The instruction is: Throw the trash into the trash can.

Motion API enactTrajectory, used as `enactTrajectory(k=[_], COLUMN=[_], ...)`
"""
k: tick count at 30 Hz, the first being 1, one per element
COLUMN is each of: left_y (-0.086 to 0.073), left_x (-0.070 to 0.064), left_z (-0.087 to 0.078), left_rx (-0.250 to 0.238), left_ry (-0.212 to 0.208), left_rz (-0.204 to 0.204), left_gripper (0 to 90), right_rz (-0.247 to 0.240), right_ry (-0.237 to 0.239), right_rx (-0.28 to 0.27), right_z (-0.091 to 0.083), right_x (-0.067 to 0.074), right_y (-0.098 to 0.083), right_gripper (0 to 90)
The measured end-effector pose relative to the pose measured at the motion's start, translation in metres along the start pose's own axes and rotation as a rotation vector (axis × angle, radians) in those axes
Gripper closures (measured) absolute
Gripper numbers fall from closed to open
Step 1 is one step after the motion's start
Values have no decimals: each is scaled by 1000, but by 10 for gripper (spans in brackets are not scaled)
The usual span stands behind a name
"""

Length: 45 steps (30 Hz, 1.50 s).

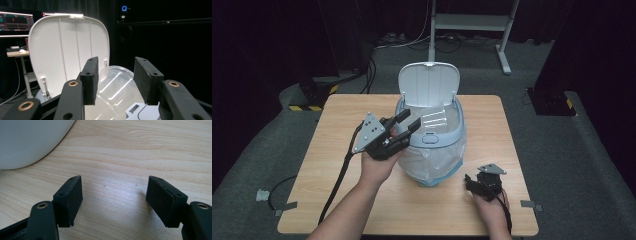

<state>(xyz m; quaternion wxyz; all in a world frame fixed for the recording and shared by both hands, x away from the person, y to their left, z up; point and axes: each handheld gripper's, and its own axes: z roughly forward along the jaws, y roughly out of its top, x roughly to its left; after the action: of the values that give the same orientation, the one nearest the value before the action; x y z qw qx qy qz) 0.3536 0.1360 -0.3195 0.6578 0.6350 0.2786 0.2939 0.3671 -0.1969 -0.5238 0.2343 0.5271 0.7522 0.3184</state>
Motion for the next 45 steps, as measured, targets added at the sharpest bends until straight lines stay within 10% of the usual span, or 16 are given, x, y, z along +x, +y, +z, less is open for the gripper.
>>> enactTrajectory(k=[20, 28, 45], left_y=[-6, -19, -82], left_x=[4, 20, 60], left_z=[-4, -34, -70], left_rx=[56, 66, 206], left_ry=[40, 94, 150], left_rz=[42, 44, -15], left_gripper=[465, 439, 579], right_rz=[0, -15, -42], right_ry=[0, -1, -25], right_rx=[0, -7, -91], right_z=[0, -1, -16], right_x=[0, 1, 10], right_y=[0, -1, 3], right_gripper=[294, 356, 556])
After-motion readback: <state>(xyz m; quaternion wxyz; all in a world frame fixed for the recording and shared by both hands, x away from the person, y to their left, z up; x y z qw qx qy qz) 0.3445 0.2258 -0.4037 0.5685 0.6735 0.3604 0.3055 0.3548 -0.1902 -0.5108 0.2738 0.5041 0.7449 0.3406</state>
